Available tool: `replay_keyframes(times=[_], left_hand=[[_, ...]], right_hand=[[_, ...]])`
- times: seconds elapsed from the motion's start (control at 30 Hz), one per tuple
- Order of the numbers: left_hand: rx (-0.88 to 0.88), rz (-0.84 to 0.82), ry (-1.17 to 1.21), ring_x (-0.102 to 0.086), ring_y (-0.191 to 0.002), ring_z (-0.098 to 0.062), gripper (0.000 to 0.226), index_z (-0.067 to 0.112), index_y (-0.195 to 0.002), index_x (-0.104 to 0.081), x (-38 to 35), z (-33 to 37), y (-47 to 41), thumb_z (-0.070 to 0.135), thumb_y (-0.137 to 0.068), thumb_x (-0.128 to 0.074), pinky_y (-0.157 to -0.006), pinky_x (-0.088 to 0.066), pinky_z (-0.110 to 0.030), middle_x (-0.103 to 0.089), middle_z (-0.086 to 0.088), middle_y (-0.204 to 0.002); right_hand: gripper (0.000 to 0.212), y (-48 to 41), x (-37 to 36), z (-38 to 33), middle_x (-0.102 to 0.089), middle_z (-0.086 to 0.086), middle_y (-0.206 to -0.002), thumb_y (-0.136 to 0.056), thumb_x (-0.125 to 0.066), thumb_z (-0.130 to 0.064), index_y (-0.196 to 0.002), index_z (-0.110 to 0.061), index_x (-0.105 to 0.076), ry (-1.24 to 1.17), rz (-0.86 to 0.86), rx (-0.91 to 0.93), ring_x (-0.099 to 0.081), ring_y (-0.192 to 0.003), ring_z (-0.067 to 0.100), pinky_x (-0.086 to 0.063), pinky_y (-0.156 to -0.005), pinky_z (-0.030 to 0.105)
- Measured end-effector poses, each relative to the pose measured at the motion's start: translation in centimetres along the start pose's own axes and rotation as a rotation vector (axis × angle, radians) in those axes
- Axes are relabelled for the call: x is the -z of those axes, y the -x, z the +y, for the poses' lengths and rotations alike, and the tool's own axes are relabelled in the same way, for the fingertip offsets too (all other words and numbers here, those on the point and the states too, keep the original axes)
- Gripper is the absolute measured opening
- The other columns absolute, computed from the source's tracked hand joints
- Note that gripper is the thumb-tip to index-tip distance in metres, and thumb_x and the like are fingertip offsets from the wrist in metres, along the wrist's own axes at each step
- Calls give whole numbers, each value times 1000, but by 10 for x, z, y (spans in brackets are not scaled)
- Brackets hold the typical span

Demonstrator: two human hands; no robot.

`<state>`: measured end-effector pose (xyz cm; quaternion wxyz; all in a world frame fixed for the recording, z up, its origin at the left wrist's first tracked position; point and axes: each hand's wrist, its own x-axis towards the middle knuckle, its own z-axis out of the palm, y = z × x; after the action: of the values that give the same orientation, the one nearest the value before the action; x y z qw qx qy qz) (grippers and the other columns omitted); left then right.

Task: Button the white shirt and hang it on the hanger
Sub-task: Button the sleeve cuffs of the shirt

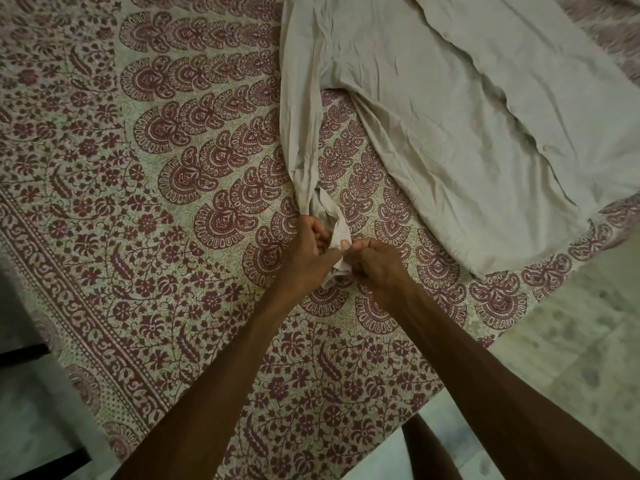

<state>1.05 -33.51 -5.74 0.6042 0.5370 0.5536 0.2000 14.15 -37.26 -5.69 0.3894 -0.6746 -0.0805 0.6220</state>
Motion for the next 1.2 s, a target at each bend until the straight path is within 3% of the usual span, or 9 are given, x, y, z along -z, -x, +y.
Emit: replay_keyframes(times=[0.1, 0.23, 0.33, 0.5, 0.6, 0.77, 0.87, 1.0, 1.2], left_hand=[[43, 4, -116, -58, -85, -17, 32, 15, -106, -36, 0, 0, -5, 12, -89, -62, -67, -51, -27, -54, 0, -94], [178, -56, 40, -64, -103, -23, 40, 18, -110, -33, 9, 0, -8, 9, -87, -65, -85, -56, -44, -62, -9, -111], [195, -62, 79, -64, -102, -21, 42, 15, -112, -31, 12, 2, -8, 8, -87, -65, -81, -56, -38, -61, -8, -110], [60, -73, -112, -53, -84, -20, 42, 20, -98, -32, 13, 3, -10, 30, -73, -64, -77, -52, -55, -50, -3, -92], [61, -102, -21, -50, -86, -17, 37, 27, -91, -32, 13, 2, -8, 33, -71, -63, -74, -53, -45, -44, 1, -90], [60, 20, 214, -59, -92, -15, 35, 19, -103, -39, 6, -4, -1, 4, -86, -66, -78, -53, -26, -57, -5, -100], [107, 83, 237, -64, -92, -16, 29, 18, -104, -45, 1, -5, 3, 5, -87, -65, -74, -56, -29, -64, -9, -106], [229, 38, 450, -64, -73, -14, 19, 11, -102, -55, -2, -5, 7, 1, -88, -64, -54, -51, -22, -65, -14, -100], [154, 77, 305, -70, -69, -16, 23, 7, -97, -69, 9, -3, 17, 7, -77, -79, -60, -57, -27, -72, -12, -89]], right_hand=[[13, -2, 1, 1, -63, 4, -65, -86, -72, -6, -82, -6, -59, -1, 24, 83, -60, -50, 6, -48, -46, 19], [13, 0, 3, 5, -64, 12, -72, -85, -72, -2, -83, -4, -60, 36, 22, 240, -63, -60, 14, -52, -53, 23], [17, -1, 3, 7, -64, 24, -78, -83, -75, -3, -88, 4, -61, 86, 39, 302, -63, -68, 25, -57, -59, 29], [17, 0, -2, -1, -66, 14, -72, -83, -75, -5, -80, -4, -59, 98, 45, 198, -65, -60, 16, -55, -52, 26], [20, -1, -2, -10, -65, 4, -68, -85, -72, -6, -75, -11, -56, 73, -20, 33, -63, -57, 11, -54, -53, 26], [17, 0, -6, -23, -65, 8, -75, -92, -57, -1, -78, -10, -59, 15, -86, -210, -60, -67, 18, -49, -55, 27], [15, 0, -4, -22, -65, 8, -76, -93, -58, -4, -79, -10, -59, 53, -90, -188, -58, -66, 17, -47, -56, 26], [11, 1, 6, -23, -68, 12, -88, -89, -67, -9, -85, -11, -57, 102, -96, -112, -64, -70, 19, -52, -49, 24], [13, 1, 13, -31, -66, 14, -84, -86, -68, -2, -80, -11, -62, 257, -145, -116, -61, -67, 20, -46, -45, 23]])
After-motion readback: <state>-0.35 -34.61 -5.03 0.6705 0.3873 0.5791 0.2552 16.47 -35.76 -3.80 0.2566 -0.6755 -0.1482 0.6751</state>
